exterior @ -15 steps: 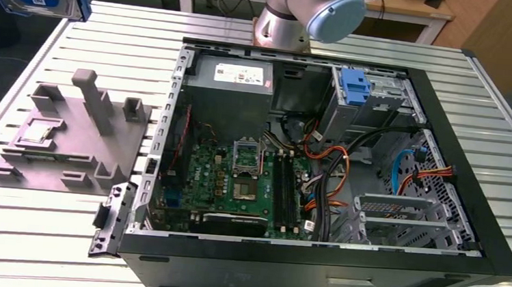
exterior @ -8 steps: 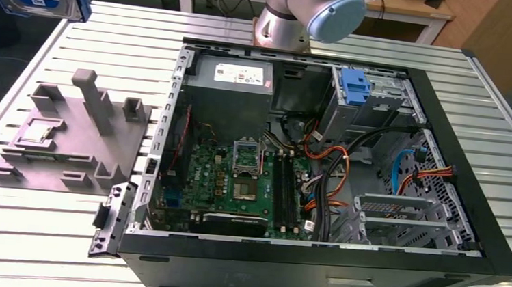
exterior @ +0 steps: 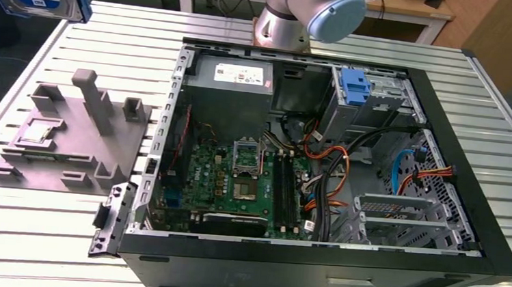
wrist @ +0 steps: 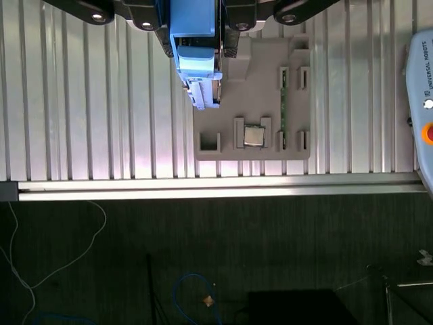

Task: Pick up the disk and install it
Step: 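Pick up the disk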

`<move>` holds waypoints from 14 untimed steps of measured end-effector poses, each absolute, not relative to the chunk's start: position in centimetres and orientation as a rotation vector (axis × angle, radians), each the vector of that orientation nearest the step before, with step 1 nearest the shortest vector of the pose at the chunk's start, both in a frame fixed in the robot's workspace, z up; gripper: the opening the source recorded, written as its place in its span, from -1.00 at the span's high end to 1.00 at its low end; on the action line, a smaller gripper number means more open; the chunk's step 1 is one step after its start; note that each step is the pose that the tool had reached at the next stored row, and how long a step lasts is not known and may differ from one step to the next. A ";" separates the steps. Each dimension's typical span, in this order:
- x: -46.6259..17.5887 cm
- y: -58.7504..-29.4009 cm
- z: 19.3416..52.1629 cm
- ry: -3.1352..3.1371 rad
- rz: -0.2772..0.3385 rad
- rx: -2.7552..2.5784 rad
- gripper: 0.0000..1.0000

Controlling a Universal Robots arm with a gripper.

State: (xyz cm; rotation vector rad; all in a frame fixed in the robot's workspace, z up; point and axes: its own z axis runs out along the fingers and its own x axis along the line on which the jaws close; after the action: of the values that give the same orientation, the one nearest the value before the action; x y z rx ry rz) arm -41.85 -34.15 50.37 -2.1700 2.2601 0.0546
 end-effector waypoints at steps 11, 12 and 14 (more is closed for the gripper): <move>-41.4 -34.1 50.4 2.260 0.055 -2.170 0.27; -41.4 -34.1 50.4 2.260 0.055 -2.170 0.27; -41.4 -34.1 50.4 2.260 0.055 -2.170 0.27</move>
State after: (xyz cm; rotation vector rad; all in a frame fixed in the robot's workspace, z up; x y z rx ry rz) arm -41.37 -34.15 50.38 -2.1702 2.2602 0.0547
